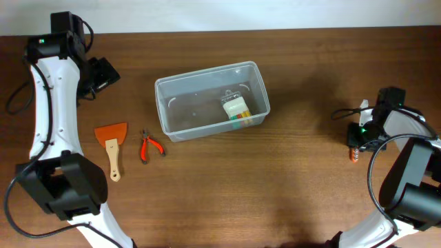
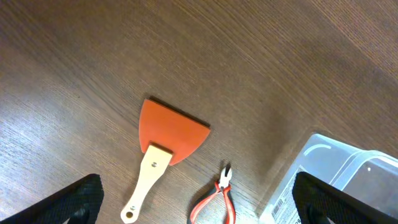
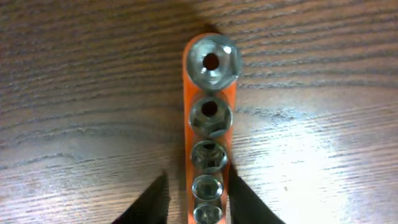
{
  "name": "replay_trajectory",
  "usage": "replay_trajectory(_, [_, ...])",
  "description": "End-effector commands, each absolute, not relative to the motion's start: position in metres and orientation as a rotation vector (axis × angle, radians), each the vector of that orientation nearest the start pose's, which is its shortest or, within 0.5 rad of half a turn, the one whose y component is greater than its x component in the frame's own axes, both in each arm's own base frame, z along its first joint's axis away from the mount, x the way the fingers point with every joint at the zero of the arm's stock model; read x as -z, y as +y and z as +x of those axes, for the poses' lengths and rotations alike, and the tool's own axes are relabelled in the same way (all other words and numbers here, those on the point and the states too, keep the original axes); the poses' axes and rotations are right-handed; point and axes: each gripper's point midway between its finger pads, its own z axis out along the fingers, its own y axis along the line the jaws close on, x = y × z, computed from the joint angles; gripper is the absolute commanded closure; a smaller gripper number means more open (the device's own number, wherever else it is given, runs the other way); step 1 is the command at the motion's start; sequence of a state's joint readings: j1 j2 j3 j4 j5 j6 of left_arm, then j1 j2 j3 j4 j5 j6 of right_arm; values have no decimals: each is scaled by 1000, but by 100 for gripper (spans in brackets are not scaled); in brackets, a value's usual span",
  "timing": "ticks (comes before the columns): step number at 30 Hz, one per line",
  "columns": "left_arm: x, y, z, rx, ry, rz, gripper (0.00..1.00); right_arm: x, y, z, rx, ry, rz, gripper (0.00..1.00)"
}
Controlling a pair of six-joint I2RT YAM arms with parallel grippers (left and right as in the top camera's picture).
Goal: Pack container
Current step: 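Lower the right gripper and grasp the orange socket rail, then carry the socket rail left and lower it into the box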
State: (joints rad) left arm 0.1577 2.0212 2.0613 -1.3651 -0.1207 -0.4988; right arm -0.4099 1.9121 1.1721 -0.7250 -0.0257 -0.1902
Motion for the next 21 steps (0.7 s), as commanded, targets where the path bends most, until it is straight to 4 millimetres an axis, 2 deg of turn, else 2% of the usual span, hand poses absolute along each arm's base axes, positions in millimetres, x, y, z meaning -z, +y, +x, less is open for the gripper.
replay_trajectory(1, [-193,92,429,-112,2681,-962,1,15,-135,315,1,3061,365,83])
replay_trajectory(4, [-194,91,429,-112,2681,-962,1,9,-137,319,5,3056,364,90])
replay_trajectory(7, [-194,91,429,-111,2681,-961,1,-5,-142,331,14,3035,361,94])
replay_trajectory(9, [-194,91,429,-112,2681,-962,1,-21,-147,344,27,3007,357,96])
replay_trajectory(13, [-194,91,429,-111,2681,-961,1,-70,-160,374,60,2931,344,96])
replay_trajectory(16, [-194,91,429,-111,2681,-961,1,-114,-157,400,79,2864,293,96])
replay_trajectory(19, [-193,91,429,-111,2681,-961,1,-148,-141,420,90,2812,216,96])
replay_trajectory(20, [-193,91,429,-111,2681,-962,1,-169,-123,432,91,2778,146,96])
replay_trajectory(21, [-193,91,429,-111,2681,-962,1,-179,-113,438,90,2761,111,96])
